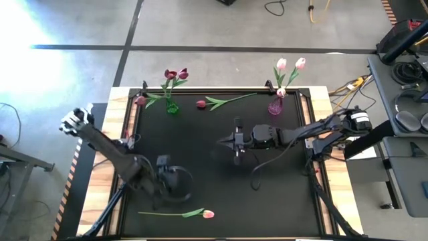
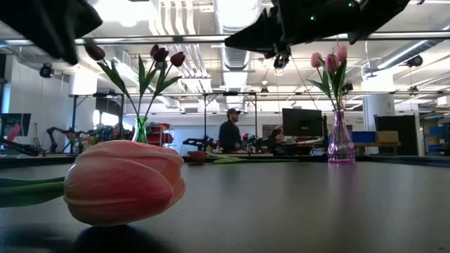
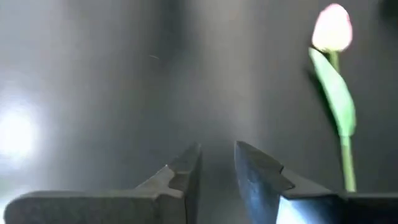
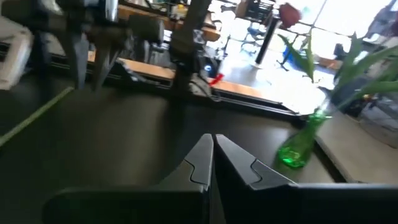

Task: Sort flowers into vase by color
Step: Put the pink flower into the violet vase

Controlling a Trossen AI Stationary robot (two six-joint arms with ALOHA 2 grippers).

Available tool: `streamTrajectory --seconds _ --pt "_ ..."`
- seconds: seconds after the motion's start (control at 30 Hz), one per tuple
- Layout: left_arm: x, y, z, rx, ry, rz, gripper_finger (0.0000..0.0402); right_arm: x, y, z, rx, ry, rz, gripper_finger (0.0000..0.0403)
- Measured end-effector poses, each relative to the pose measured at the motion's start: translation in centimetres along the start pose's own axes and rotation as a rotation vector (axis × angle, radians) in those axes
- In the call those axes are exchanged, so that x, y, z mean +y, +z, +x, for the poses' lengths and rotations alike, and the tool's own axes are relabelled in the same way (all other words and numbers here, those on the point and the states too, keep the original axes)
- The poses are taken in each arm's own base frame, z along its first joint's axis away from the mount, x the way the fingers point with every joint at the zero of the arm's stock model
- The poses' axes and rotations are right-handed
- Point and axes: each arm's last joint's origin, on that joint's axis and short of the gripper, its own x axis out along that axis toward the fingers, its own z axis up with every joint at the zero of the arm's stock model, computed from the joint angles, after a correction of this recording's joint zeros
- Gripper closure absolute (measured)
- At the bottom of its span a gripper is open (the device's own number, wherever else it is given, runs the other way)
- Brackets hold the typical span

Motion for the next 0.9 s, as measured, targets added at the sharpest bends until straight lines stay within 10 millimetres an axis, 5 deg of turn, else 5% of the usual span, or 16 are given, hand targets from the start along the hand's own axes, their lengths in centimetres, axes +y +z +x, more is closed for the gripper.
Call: streamTrajectory --seconds 0.2,0.47,0.9 --pt "-5.3 1.3 3.1 0.106 -0.081 -0.023 0.0323 2.0 0.0 -0.3 0.054 -0.011 0.004 0.0394" --pt "-11.9 5.9 6.3 0.149 -0.123 -0.026 0.0278 4.2 0.5 -0.9 0.054 0.049 -0.011 0.0394" --pt "-15.7 5.9 11.6 0.321 0.004 -0.125 0.0251 5.6 2.9 -3.5 0.016 0.118 -0.038 0.0394"
